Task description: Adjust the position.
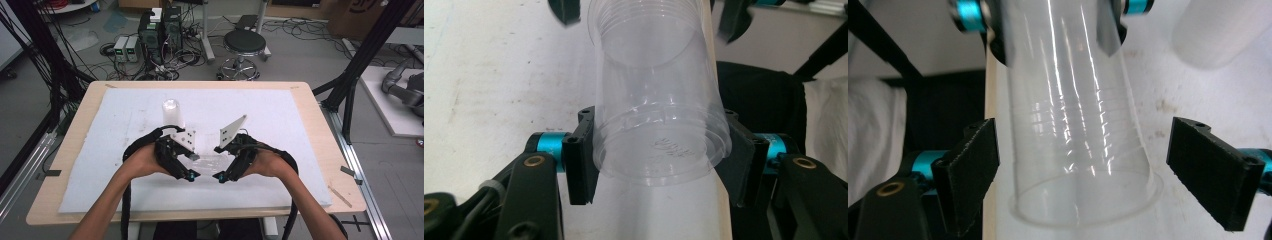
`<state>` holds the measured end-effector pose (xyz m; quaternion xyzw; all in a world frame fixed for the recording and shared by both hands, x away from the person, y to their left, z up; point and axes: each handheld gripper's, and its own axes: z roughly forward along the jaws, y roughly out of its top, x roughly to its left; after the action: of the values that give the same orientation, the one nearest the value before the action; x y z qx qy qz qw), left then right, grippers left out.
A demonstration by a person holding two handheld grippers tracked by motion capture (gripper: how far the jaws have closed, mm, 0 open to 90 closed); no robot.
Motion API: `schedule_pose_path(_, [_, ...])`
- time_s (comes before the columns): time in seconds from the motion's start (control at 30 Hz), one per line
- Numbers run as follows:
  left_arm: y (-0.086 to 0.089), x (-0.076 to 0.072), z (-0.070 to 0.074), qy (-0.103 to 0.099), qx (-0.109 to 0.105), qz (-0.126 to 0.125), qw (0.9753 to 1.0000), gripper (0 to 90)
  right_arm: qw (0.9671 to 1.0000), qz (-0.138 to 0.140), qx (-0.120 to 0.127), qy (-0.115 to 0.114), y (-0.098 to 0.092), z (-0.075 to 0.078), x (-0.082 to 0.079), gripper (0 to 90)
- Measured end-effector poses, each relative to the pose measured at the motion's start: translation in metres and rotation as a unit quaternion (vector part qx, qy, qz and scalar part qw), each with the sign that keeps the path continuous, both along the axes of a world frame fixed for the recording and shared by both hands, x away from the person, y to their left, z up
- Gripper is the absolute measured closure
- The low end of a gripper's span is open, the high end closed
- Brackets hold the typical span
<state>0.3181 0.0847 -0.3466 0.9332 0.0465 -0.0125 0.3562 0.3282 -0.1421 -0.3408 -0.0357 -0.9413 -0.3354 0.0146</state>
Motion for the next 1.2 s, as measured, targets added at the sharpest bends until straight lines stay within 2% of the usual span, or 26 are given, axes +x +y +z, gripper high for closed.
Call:
schedule_pose_path(0.1, [0.008,0.000,-0.006,0.001,-0.026,0.010,0.9996,41.8,0.9995,-0.011,0.028,-0.003,-0.007,0.003,0.000,13.3])
schedule_pose_path(0.23, [0.019,-0.001,-0.014,0.005,-0.068,0.023,0.9974,41.8,0.9976,-0.022,0.064,-0.009,-0.017,0.006,0.000,13.2])
schedule_pose_path(0.4, [0.030,-0.002,-0.023,0.009,-0.114,0.032,0.9929,41.8,0.9938,-0.031,0.106,-0.012,-0.030,0.006,-0.001,13.3])
schedule_pose_path(0.53, [0.038,-0.002,-0.028,0.005,-0.143,0.041,0.9889,41.8,0.9918,-0.038,0.122,-0.011,-0.037,0.004,-0.002,13.3])
schedule_pose_path(0.6, [0.042,-0.003,-0.030,0.007,-0.159,0.045,0.9862,41.8,0.9909,-0.040,0.128,-0.012,-0.041,0.002,-0.003,13.3])
schedule_pose_path(0.67, [0.045,-0.003,-0.031,0.009,-0.168,0.049,0.9844,41.8,0.9898,-0.044,0.135,-0.010,-0.045,0.001,-0.003,13.3])
schedule_pose_path(0.8, [0.046,-0.004,-0.034,0.010,-0.173,0.052,0.9834,41.7,0.9881,-0.050,0.145,-0.009,-0.050,-0.001,-0.003,13.3])
schedule_pose_path(0.83, [0.047,-0.004,-0.034,0.008,-0.171,0.051,0.9838,41.7,0.9879,-0.051,0.147,-0.009,-0.051,-0.002,-0.003,13.3])
schedule_pose_path(0.9, [0.046,-0.004,-0.035,0.011,-0.181,0.051,0.9820,41.7,0.9871,-0.050,0.152,-0.009,-0.052,-0.003,-0.004,13.3])
schedule_pose_path(0.93, [0.046,-0.005,-0.036,0.011,-0.195,0.052,0.9794,41.7,0.9867,-0.050,0.155,-0.008,-0.052,-0.004,-0.004,13.3])
schedule_pose_path(0.97, [0.046,-0.005,-0.037,0.009,-0.200,0.051,0.9784,41.7,0.9859,-0.051,0.159,-0.006,-0.052,-0.005,-0.005,13.4])
schedule_pose_path(1.03, [0.047,-0.005,-0.039,0.009,-0.222,0.049,0.9738,41.7,0.9847,-0.054,0.166,-0.002,-0.053,-0.007,-0.005,13.4])
schedule_pose_path(1.07, [0.047,-0.006,-0.040,0.010,-0.236,0.051,0.9704,41.8,0.9839,-0.052,0.171,0.002,-0.054,-0.008,-0.005,13.4])
schedule_pose_path(1.17, [0.047,-0.008,-0.044,-0.001,-0.266,0.056,0.9624,41.8,0.9803,-0.054,0.190,0.007,-0.055,-0.011,-0.006,13.5])
schedule_pose_path(1.2, [0.047,-0.008,-0.044,-0.002,-0.272,0.055,0.9608,41.8,0.9780,-0.054,0.201,0.010,-0.055,-0.013,-0.006,13.5])
